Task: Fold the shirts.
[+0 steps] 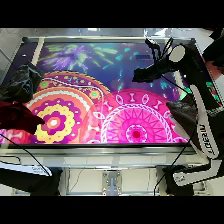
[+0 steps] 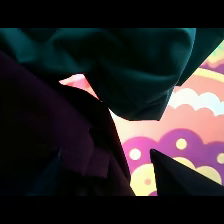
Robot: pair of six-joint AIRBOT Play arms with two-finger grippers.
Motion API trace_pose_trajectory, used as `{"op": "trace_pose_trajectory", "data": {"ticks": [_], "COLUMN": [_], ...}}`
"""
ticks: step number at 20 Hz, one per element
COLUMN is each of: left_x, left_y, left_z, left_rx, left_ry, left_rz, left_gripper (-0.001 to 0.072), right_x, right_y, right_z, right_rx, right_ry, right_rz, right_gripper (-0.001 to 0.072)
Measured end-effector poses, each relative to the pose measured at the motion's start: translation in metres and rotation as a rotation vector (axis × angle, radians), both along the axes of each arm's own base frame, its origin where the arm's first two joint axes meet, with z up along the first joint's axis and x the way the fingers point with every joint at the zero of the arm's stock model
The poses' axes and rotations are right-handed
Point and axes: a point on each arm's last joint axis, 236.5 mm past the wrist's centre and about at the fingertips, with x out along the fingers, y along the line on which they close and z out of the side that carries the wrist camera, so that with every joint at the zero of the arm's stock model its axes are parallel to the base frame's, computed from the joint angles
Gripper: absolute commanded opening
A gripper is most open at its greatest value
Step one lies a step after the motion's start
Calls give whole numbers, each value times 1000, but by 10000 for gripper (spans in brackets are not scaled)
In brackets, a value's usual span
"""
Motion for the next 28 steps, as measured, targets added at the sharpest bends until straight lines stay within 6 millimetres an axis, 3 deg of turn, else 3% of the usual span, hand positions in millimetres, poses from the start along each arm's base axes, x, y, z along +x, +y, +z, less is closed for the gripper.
{"op": "trace_pose_trajectory", "data": {"ticks": [4,9,16,18,20,21,25,28], "left_x": [1,-13,-29,-35,-41,-44,-58,-64], "left_y": [4,2,13,16,17,17,10,0], "left_z": [-37,-75,-91,-94,-99,-102,-118,-113], "left_rx": [-42,-91,-83,-76,-77,-79,-122,-156], "left_ry": [65,179,256,281,311,329,412,429], "left_rz": [27,33,87,96,101,103,99,95], "left_gripper": [656,650,630,389,204,32,13,13], "right_x": [0,1,4,6,8,9,10,9], "right_y": [0,0,0,1,1,1,2,7], "right_z": [0,1,2,3,4,4,5,12], "right_rx": [0,2,5,8,11,11,18,43], "right_ry": [-1,-5,-15,-26,-35,-37,-43,-43], "right_rz": [0,-1,-6,-11,-15,-16,-18,-10], "right_gripper": [341,341,341,341,340,341,341,340]}}
